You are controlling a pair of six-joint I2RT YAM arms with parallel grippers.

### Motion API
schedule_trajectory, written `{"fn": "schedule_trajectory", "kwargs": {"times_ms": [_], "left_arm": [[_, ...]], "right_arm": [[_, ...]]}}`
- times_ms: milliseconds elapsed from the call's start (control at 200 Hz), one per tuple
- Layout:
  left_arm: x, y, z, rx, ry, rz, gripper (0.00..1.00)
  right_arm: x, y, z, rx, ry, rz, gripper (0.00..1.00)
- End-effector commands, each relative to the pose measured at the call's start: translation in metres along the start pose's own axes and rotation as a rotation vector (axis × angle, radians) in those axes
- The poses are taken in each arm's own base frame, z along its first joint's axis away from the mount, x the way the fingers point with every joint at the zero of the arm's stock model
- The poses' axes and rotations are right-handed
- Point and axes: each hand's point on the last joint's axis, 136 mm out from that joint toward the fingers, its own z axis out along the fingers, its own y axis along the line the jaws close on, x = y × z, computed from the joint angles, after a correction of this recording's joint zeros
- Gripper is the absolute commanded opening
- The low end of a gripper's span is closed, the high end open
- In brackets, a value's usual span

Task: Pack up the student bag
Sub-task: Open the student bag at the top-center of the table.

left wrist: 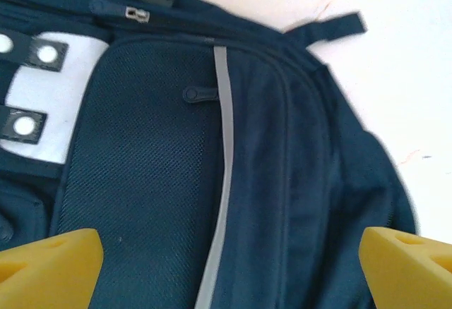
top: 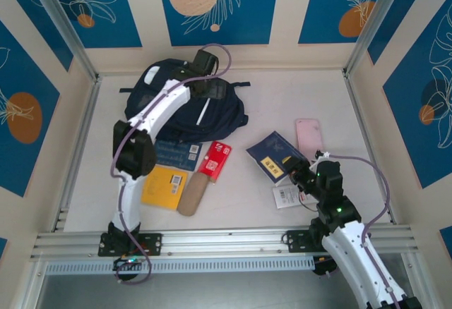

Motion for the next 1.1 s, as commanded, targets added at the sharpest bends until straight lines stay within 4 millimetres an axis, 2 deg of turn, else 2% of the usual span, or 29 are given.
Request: {"fn": "schedule_trajectory", "kwargs": {"times_ms": [0, 225, 360, 400, 485, 585, 655, 750, 850, 1095], "left_arm": [[0.002, 0.002, 0.009, -0.016, 0.036, 0.044, 0.94], [0.044, -0.004, 0.072, -0.023, 0.171, 0.030, 0.92], [0.061, -0.015, 0.091, 0.028, 0.222, 0.012, 0.87], [0.062, -0.014, 0.093, 0.021, 0.224, 0.016, 0.81], [0.058, -0.009, 0.091, -0.012, 0.208, 0.028, 0.60], [0.041, -0.006, 0.074, -0.023, 0.161, 0.039, 0.19], [0.024, -0.007, 0.053, -0.006, 0.113, 0.041, 0.00], [0.002, -0.010, 0.020, 0.027, 0.051, 0.055, 0.00], [-0.017, -0.010, -0.017, 0.052, -0.006, 0.087, 0.00], [-0.045, -0.014, -0.101, 0.150, -0.124, 0.127, 0.00]], "right_arm": [[-0.001, 0.019, -0.002, -0.090, 0.015, -0.026, 0.00], [-0.003, 0.011, -0.001, -0.094, 0.026, 0.011, 0.00], [-0.002, 0.009, 0.000, -0.087, 0.031, 0.002, 0.00], [-0.002, 0.009, 0.000, -0.086, 0.031, 0.003, 0.00], [-0.002, 0.011, 0.000, -0.089, 0.033, -0.007, 0.00], [-0.003, 0.016, -0.001, -0.096, 0.034, -0.041, 0.00], [-0.004, 0.021, -0.002, -0.104, 0.035, -0.061, 0.00], [-0.007, 0.031, -0.004, -0.121, 0.030, -0.084, 0.00], [-0.009, 0.050, -0.008, -0.162, 0.033, -0.137, 0.00], [-0.008, 0.101, -0.022, -0.279, 0.083, -0.257, 0.00]]}}
